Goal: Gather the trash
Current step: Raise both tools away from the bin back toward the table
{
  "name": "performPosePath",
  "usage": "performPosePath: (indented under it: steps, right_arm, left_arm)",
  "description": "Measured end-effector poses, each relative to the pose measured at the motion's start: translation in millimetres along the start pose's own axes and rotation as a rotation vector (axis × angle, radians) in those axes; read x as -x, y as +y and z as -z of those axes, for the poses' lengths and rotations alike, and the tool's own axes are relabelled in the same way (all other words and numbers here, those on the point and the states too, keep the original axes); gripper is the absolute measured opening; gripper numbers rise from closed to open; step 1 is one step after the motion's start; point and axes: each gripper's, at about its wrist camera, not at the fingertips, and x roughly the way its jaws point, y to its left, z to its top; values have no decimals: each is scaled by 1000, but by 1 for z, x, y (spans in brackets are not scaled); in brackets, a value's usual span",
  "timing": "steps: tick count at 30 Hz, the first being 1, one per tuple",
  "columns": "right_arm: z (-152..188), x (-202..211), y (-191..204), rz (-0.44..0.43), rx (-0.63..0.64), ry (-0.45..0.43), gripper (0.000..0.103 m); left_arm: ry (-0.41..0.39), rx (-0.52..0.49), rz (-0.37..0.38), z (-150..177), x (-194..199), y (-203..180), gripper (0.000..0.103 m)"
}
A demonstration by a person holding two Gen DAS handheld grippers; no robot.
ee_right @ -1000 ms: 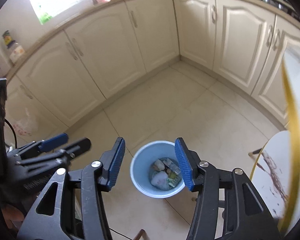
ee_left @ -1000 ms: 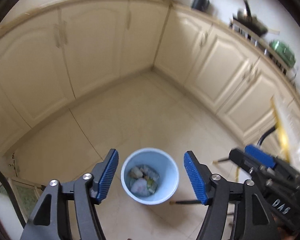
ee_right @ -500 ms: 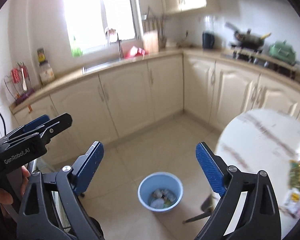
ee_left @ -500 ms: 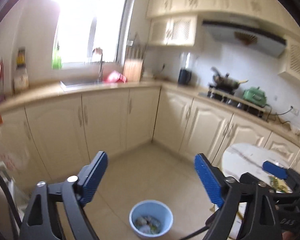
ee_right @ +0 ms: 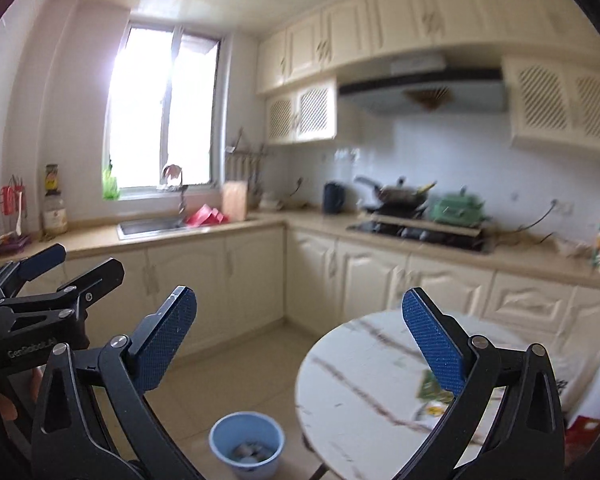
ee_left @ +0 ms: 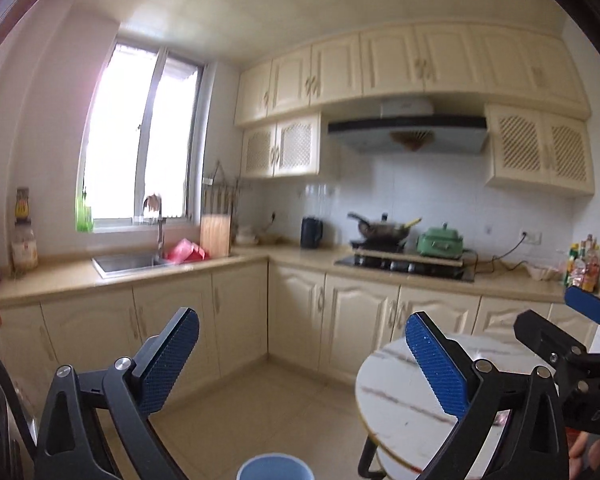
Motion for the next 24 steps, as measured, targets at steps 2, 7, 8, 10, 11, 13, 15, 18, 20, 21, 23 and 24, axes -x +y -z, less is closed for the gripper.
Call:
performPosePath:
  steps: [2, 7, 8, 10, 11, 13, 15, 18, 20, 21, 23, 24]
  right_arm:
    - [-5, 20, -7, 29, 12, -28, 103]
    - [-16, 61, -16, 97, 14, -96, 103]
    - [-18, 67, -18, 105, 14, -107, 103]
    - [-20, 74, -19, 126, 16, -123, 103]
    - [-20, 78, -19, 140, 20, -128, 103]
    - [-20, 82, -22, 147, 26, -134, 103]
    - [-21, 83, -26, 151, 24, -135, 103]
    - [-19, 84, -32, 158, 17, -134, 103]
    - [-19, 83, -36, 163, 5, -132, 103]
    - [-18, 81, -39, 164, 2, -128, 103]
    - [-15, 79, -43, 175, -3, -122, 103]
    - [-14, 78, -46, 179, -5, -121, 103]
  left_arm:
    - [-31, -4, 19, 15, 17, -13, 102]
    - [-99, -29, 35, 45, 53, -23, 102]
    - [-109, -33, 39, 48, 59, -24, 102]
    - [-122, -35, 43, 62, 69, -26, 102]
    - [-127, -35, 44, 64, 73, -26, 102]
    - [-132, -34, 47, 71, 77, -31, 102]
    - [-132, -40, 45, 74, 76, -33, 102]
    - [-128, -47, 55, 80, 77, -35, 102]
    - [-121, -50, 57, 80, 72, -38, 102]
    - [-118, -52, 58, 80, 71, -39, 102]
    - [-112, -56, 62, 74, 61, -41, 102]
    - [-108, -57, 63, 69, 53, -45, 102]
